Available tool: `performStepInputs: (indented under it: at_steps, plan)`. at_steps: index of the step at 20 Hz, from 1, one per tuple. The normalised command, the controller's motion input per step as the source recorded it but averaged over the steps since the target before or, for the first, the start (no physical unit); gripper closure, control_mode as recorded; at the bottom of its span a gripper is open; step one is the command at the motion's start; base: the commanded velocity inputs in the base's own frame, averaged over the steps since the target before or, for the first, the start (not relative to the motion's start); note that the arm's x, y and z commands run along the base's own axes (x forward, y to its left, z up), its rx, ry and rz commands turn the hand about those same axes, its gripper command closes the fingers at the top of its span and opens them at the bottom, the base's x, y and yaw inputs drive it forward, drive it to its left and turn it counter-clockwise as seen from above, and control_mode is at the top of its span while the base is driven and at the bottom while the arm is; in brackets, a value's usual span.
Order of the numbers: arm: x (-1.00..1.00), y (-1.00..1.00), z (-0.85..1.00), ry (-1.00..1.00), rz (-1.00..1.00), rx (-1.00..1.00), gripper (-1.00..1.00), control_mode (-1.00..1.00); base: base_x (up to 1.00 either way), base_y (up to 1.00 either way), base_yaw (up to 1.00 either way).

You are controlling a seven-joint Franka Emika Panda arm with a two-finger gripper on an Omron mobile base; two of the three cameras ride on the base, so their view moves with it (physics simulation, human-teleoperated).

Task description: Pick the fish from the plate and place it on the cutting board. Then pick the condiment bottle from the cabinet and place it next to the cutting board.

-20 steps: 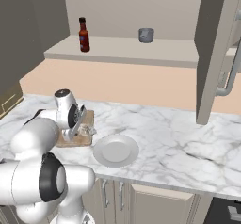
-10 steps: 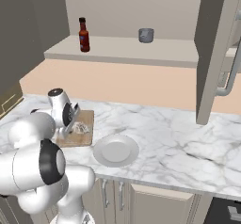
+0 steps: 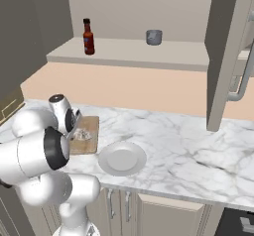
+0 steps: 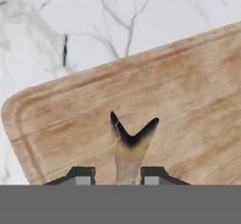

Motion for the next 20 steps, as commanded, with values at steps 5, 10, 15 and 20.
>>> performStepInputs:
  at_steps: [5,10,15,20]
  plan:
    - [0.25,0.14,-0.31,-0.03,0.02,0.0,1.0,-1.0,0.0,0.0,0.0]
    - [0.33,0.01,-0.35,-0.07,0.02,0.0,1.0,-1.0,0.0,0.0,0.0]
    - [0.34,0.03,-0.41,-0.07,0.02,0.0,1.0,-1.0,0.0,0.0,0.0]
    - [0.32,0.11,-0.4,-0.04,0.02,0.0,-1.0,-1.0,0.0,0.0,0.0]
